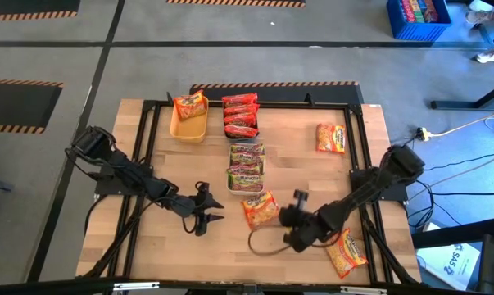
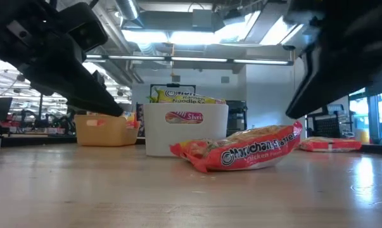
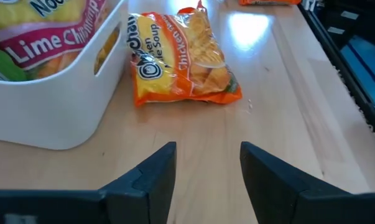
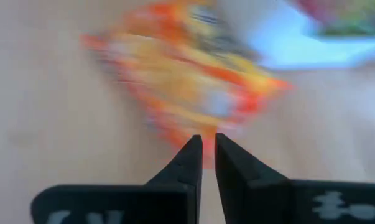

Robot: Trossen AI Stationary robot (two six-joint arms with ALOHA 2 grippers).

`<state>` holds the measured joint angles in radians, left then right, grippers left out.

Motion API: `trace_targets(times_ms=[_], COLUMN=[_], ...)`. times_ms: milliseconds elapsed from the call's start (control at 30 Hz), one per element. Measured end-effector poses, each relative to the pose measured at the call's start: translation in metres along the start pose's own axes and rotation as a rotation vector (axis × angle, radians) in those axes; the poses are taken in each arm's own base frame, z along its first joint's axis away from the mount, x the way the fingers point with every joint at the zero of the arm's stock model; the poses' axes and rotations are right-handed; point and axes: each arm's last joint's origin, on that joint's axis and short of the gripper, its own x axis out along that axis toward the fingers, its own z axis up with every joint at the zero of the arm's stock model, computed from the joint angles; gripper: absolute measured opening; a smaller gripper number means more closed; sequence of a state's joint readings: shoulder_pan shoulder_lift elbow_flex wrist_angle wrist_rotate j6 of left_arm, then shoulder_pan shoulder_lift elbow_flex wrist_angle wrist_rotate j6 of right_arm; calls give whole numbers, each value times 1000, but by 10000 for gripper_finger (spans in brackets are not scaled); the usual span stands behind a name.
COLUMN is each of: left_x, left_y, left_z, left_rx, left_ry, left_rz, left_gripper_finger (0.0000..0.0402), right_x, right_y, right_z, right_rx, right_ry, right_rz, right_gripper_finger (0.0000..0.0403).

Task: Sort Maruchan noodles
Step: Put the middle orange noodle pack into the yellow bin

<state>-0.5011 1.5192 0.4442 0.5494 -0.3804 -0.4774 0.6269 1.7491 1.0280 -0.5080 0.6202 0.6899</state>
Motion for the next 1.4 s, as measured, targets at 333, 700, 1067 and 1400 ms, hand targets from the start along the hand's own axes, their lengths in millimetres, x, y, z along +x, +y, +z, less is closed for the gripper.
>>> trace_targets(times_ms=[333, 700, 1067, 1400], left_x=[0, 1, 29, 13], left_y=[2, 3, 14, -32], left_z=[1, 3, -23, -16], left_rx=[12, 12, -50, -192], left_ry=[-14, -30, 54, 216], left_rz=[28, 53, 31, -403], left_gripper_finger=[175, 174, 174, 174], right_x=[43, 73, 72, 75], right_y=[-8, 26, 36, 32], right_z=[-17, -3, 18, 21], right_rx=[100, -27, -65, -63], right_ry=[-70, -284, -335, -346], right_rz=[41, 162, 205, 185], right_gripper_finger=[28, 28, 28, 28])
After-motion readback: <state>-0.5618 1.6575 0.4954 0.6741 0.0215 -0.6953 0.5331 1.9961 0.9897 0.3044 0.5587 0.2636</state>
